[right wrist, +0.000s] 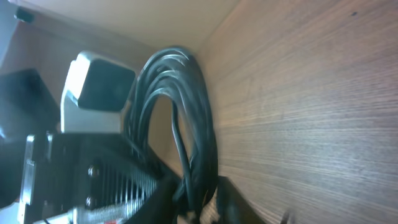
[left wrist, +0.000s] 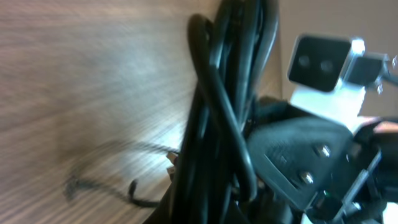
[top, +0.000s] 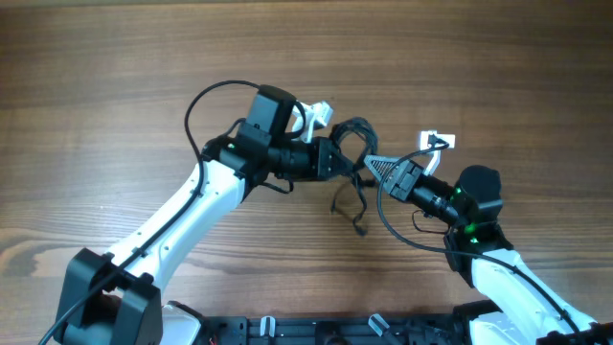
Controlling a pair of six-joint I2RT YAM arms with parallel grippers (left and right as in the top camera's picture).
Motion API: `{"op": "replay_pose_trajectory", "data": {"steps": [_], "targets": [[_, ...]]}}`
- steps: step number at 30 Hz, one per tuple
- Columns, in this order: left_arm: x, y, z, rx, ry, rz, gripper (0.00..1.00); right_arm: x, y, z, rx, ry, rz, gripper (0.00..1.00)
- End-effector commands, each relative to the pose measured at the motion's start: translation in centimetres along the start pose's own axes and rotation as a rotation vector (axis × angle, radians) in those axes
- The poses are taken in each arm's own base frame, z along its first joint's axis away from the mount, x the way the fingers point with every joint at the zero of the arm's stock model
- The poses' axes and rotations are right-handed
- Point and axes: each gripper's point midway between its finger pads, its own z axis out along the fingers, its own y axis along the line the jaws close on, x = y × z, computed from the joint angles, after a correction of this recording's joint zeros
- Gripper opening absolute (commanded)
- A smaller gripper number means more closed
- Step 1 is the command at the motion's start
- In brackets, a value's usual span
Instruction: Untangle cables
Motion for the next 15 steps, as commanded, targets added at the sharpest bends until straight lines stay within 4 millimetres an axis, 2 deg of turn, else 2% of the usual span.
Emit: {"op": "replay_pose_trajectory", "data": {"steps": [1, 2, 3, 4, 7, 11, 15], "targets": [[-1.7, 1.0, -1.3, -0.036, -0.071, -0.022, 0.04, -0.6, -0.1, 0.1, 0.016, -0.023, -0.027, 0.46], [-1.8, 1.2, -1.4, -0.039, -0.074, -0.029, 0.04, -0.6, -0.1, 0.1, 0.016, -0.024, -0.050, 0.72], [-1.8, 1.3, -1.6, -0.033, -0.068, -0.040, 0.04, -0.7, -0.2, 0.0, 0.020, -0.021, -0.145, 1.00], [-1.7, 1.2, -1.8, -0.013, -0.059, -0.048, 0.04, -0.7, -0.8, -0.2, 0.038, -0.016, -0.191, 1.00], [-1.9, 0.8, -3.0, 0.066, -0.038, -0.073, 0.04, -1.4, -3.1, -1.3, 0.109, -0.024, -0.159, 1.00], [-2.9, 1.3, -4.7, 0.117, -0.057, -0.102, 0.04, -2.7, -2.4, -2.8, 0.044, -0.032, -0.163, 1.00], [-2.1, 0.2, -6.1, 0.214, -0.025, -0.005, 0.04, -2.5, -1.9, -3.0, 0.015, -0.014, -0.176, 1.00]]}}
